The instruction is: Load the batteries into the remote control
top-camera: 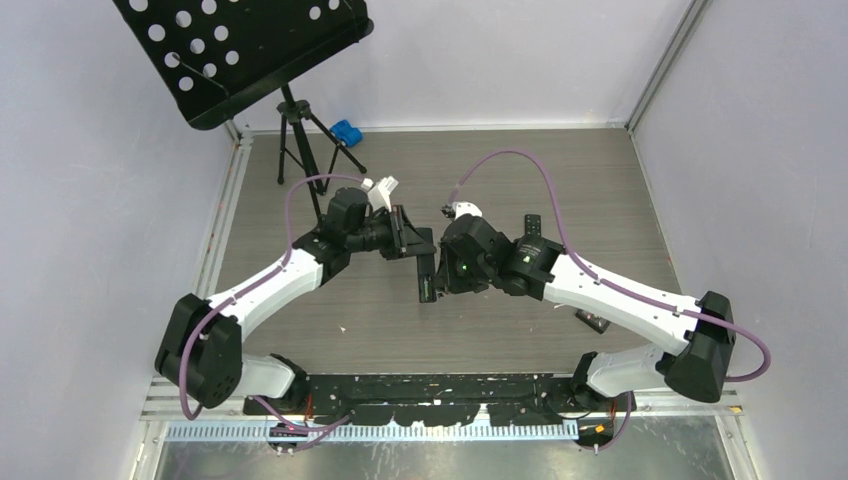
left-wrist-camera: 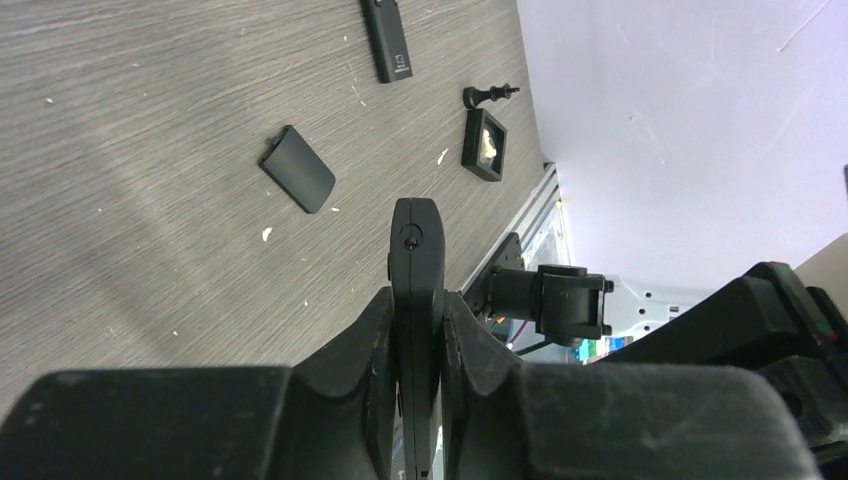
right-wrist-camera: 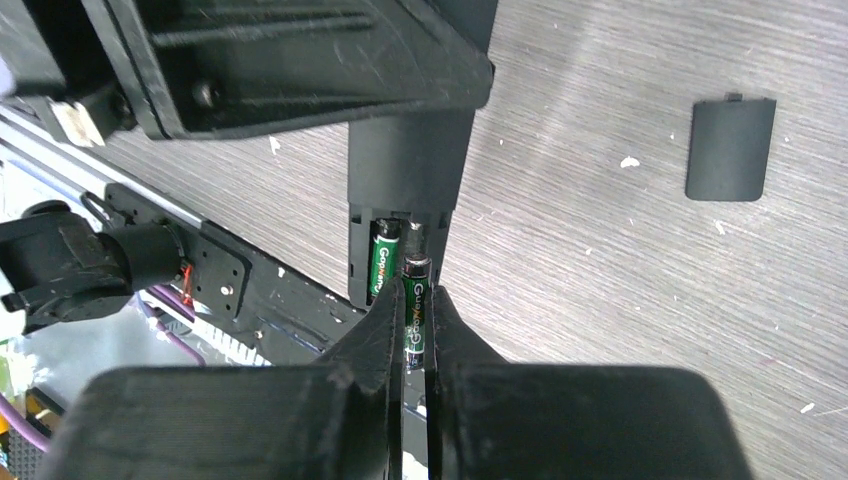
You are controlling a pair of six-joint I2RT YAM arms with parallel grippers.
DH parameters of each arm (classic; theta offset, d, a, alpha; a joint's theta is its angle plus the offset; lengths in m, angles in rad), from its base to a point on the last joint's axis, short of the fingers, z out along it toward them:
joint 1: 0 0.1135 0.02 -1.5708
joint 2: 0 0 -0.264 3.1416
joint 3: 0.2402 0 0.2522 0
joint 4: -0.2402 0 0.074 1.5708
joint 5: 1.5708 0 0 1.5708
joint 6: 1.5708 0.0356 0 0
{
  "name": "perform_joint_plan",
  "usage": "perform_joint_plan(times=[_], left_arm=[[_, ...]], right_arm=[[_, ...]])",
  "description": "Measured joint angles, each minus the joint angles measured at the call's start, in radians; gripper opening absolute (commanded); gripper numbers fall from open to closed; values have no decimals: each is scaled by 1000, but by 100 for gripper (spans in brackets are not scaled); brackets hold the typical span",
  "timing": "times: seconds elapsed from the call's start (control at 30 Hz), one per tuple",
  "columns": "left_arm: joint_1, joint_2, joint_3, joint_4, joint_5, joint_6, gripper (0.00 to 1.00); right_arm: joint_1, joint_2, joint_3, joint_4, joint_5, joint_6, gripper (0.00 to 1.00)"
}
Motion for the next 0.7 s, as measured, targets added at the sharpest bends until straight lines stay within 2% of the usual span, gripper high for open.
perform_joint_plan(times=[0.3,0.7], left_arm=[[20,30,-23,51,35,-97,0],[35,50,-45,105,69,-171,0]], right_arm=[[0,63,21,-35,-26,4,11],[-1,76,39,-39,-47,21,30]])
